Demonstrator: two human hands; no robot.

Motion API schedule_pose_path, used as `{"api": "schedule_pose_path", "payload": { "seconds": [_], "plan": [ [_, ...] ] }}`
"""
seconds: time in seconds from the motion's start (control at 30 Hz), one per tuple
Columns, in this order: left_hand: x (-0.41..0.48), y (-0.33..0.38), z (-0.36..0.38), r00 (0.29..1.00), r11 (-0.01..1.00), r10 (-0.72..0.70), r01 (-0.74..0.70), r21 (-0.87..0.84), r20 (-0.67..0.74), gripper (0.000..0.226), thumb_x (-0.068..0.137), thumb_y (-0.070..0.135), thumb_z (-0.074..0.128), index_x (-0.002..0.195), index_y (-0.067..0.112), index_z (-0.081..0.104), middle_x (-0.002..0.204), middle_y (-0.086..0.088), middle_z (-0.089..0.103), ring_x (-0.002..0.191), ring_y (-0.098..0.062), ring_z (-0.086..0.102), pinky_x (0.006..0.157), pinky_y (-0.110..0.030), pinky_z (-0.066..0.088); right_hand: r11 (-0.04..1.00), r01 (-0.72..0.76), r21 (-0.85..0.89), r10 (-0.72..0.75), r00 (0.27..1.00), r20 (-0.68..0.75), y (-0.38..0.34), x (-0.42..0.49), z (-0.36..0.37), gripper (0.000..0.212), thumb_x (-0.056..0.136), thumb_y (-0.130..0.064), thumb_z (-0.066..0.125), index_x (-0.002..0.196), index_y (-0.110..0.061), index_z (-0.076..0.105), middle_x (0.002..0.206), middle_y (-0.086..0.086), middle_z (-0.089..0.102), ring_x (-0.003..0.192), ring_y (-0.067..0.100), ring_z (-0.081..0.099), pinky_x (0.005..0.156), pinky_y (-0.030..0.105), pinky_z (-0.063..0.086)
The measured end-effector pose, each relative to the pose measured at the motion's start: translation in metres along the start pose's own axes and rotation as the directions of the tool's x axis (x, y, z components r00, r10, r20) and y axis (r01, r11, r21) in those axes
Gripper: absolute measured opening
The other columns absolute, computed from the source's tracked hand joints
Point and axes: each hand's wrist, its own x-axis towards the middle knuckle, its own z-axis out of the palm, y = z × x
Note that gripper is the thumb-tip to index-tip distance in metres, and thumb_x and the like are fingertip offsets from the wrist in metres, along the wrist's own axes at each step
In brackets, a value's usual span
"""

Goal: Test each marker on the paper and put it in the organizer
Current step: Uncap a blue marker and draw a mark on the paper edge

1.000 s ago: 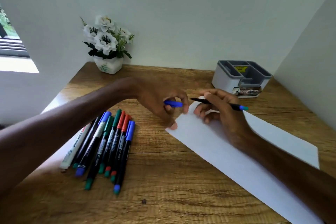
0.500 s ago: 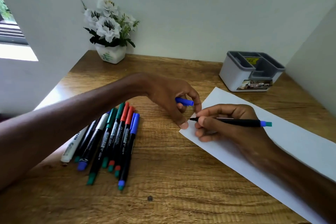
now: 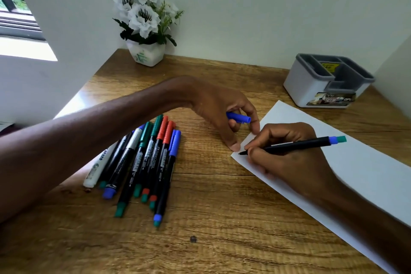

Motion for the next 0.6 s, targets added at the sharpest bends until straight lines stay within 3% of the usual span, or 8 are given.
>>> {"api": "schedule_pose_path", "payload": {
  "seconds": [0.13, 0.3, 0.47, 0.6],
  "plan": [
    [0.0005, -0.0019, -0.0009, 1.000, 1.000, -0.002, 0.002, -0.006, 0.000, 0.052, 0.086, 0.014, 0.082, 0.133, 0.017, 0.060, 0.065, 0.007, 0.048, 0.055, 0.000, 0.045, 0.057, -0.009, 0.040, 0.995, 0.044, -0.094, -0.044, 0.999, 0.001, 0.0002, -0.0006, 0.0002, 0.009, 0.074, -0.023, 0.077, 0.076, -0.015, 0.081, 0.071, -0.015, 0.075, 0.070, 0.005, 0.073, 0.063, 0.009, 0.050],
    [0.0018, -0.0020, -0.0014, 1.000, 1.000, -0.003, 0.003, -0.010, 0.004, 0.053, 0.087, 0.013, 0.081, 0.134, 0.016, 0.059, 0.064, 0.008, 0.048, 0.055, 0.000, 0.045, 0.056, -0.009, 0.040, 0.995, 0.041, -0.093, -0.040, 0.999, 0.007, 0.0009, -0.0011, 0.0013, 0.007, 0.073, -0.021, 0.077, 0.076, -0.016, 0.081, 0.071, -0.017, 0.075, 0.070, 0.004, 0.072, 0.063, 0.008, 0.051],
    [0.0008, -0.0022, -0.0017, 1.000, 1.000, -0.008, 0.008, -0.023, 0.004, 0.054, 0.087, 0.013, 0.081, 0.136, 0.016, 0.059, 0.065, 0.010, 0.049, 0.056, 0.000, 0.046, 0.056, -0.011, 0.041, 0.997, 0.054, -0.062, -0.053, 0.999, 0.012, -0.0028, 0.0000, 0.0027, 0.024, 0.071, -0.040, 0.070, 0.075, -0.019, 0.081, 0.072, -0.019, 0.075, 0.071, 0.004, 0.072, 0.063, 0.007, 0.051],
    [0.0009, -0.0018, -0.0006, 1.000, 0.999, -0.007, 0.007, -0.031, 0.010, 0.053, 0.087, 0.012, 0.081, 0.135, 0.015, 0.058, 0.066, 0.007, 0.048, 0.056, -0.001, 0.045, 0.056, -0.011, 0.041, 0.996, 0.059, -0.070, -0.059, 0.998, 0.007, -0.0025, 0.0000, 0.0025, 0.023, 0.071, -0.040, 0.069, 0.075, -0.020, 0.080, 0.072, -0.019, 0.074, 0.070, 0.004, 0.072, 0.063, 0.008, 0.052]
  ]
}}
